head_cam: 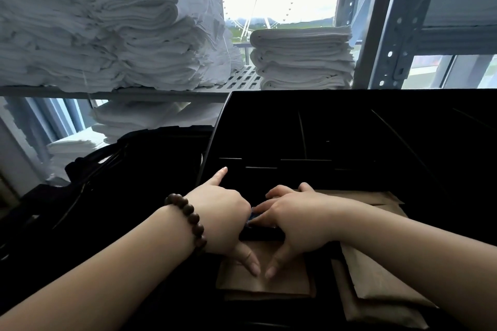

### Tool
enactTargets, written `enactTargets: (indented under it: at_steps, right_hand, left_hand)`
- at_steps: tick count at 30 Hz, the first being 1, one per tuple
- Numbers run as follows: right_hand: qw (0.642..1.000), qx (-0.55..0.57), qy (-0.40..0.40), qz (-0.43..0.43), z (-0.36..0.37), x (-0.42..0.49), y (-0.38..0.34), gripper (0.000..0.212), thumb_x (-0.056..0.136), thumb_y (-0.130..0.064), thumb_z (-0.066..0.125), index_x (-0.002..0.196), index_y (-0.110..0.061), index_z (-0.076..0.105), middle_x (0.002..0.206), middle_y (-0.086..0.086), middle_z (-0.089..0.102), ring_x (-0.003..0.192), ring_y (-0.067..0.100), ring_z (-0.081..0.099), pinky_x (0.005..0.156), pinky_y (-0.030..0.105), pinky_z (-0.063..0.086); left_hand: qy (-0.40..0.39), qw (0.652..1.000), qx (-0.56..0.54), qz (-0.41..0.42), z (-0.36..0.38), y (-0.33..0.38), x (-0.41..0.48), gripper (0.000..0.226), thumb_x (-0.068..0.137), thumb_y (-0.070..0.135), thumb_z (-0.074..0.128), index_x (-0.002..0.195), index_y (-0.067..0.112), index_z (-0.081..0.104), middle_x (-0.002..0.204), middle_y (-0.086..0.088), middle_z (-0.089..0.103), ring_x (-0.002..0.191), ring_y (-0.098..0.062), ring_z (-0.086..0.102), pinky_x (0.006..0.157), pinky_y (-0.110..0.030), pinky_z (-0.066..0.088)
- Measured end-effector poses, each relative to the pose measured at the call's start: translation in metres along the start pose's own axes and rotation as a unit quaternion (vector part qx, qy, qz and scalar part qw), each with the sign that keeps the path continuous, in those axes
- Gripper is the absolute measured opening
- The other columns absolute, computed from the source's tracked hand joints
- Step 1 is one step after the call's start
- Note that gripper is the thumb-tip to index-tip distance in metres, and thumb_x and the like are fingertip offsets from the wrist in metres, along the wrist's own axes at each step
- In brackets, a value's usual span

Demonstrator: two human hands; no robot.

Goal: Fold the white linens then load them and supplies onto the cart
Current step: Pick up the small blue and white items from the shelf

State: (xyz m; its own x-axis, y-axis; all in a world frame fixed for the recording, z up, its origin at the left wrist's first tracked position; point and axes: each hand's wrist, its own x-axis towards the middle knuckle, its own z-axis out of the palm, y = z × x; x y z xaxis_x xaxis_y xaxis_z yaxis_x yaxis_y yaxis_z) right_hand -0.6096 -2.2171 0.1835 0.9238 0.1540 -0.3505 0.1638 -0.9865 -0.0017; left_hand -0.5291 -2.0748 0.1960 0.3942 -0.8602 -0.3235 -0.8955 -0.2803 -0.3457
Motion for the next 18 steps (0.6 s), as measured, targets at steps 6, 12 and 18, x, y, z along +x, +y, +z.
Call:
enactTargets:
  at_steps: [6,12,18]
  right_hand:
    - [0.999,0.010,0.049,0.018,0.000,-0.009,0.005,0.094,0.067,-0.077,0.061,0.147,-0.039,0.031,0.152,-0.019,0.027,0.140,0.013,0.014,0.107,0.055,0.021]
    - [0.988,0.021,0.139,0.059,-0.002,-0.024,0.005,0.089,0.073,-0.079,0.051,0.148,-0.037,0.029,0.153,-0.016,0.027,0.143,0.010,0.013,0.110,0.044,0.026]
    - [0.953,0.030,0.281,0.104,-0.003,-0.050,0.000,0.069,0.084,-0.068,0.047,0.143,-0.033,0.040,0.147,-0.013,0.040,0.137,0.010,0.029,0.110,0.034,0.032]
  left_hand:
    - [0.114,0.992,-0.062,-0.011,0.003,-0.009,-0.016,0.089,0.062,0.089,0.040,0.121,0.023,0.057,0.117,0.013,0.061,0.118,-0.004,0.051,0.118,-0.034,-0.003]
    - [0.217,0.968,-0.117,-0.045,-0.001,-0.013,-0.036,0.091,0.066,0.085,0.030,0.129,0.024,0.053,0.132,0.012,0.054,0.126,-0.003,0.045,0.114,-0.025,0.018]
    - [0.331,0.928,-0.148,-0.080,-0.005,-0.001,-0.049,0.064,0.083,0.069,0.046,0.130,0.026,0.055,0.133,0.014,0.053,0.122,-0.005,0.048,0.105,-0.024,0.032]
